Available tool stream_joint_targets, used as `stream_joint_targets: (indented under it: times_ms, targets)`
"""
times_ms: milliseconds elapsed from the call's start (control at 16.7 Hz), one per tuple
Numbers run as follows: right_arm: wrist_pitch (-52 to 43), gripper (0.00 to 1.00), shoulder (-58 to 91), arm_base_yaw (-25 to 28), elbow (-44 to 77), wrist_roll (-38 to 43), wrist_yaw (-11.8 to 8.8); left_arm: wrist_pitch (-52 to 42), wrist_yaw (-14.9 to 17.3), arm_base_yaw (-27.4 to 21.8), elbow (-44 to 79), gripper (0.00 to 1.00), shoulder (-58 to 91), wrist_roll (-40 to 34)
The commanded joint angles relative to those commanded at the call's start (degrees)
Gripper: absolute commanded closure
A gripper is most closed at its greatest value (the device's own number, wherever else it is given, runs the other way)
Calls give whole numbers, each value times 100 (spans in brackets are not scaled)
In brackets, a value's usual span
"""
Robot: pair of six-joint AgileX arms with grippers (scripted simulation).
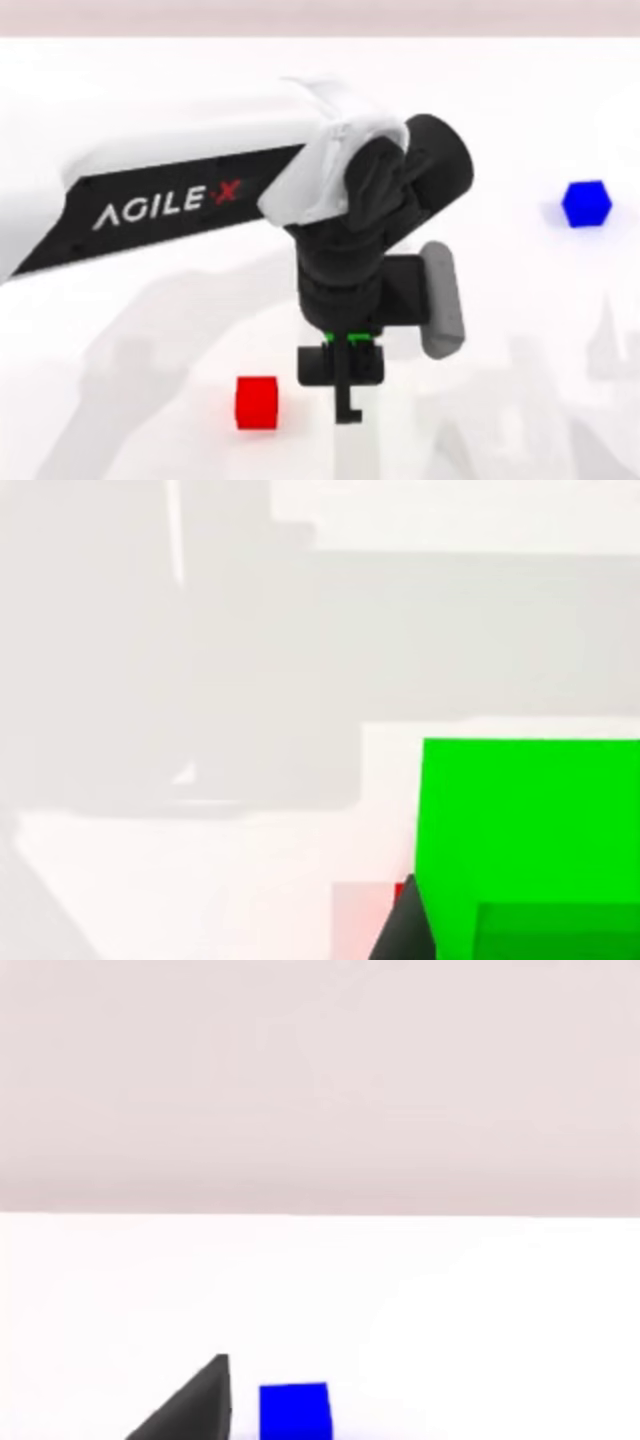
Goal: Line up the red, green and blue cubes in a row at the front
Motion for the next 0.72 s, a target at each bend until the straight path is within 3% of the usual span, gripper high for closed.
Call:
stream_joint_targets:
  times_ms: [300,600,720]
  targets:
    - [0,0,0,0,0,0,0,1056,4,-31,-627,100,367,-30]
    - [0,0,0,0,0,0,0,1203,2,-46,-735,100,445,-28]
    - [0,0,0,0,0,0,0,1203,2,-46,-735,85,445,-28]
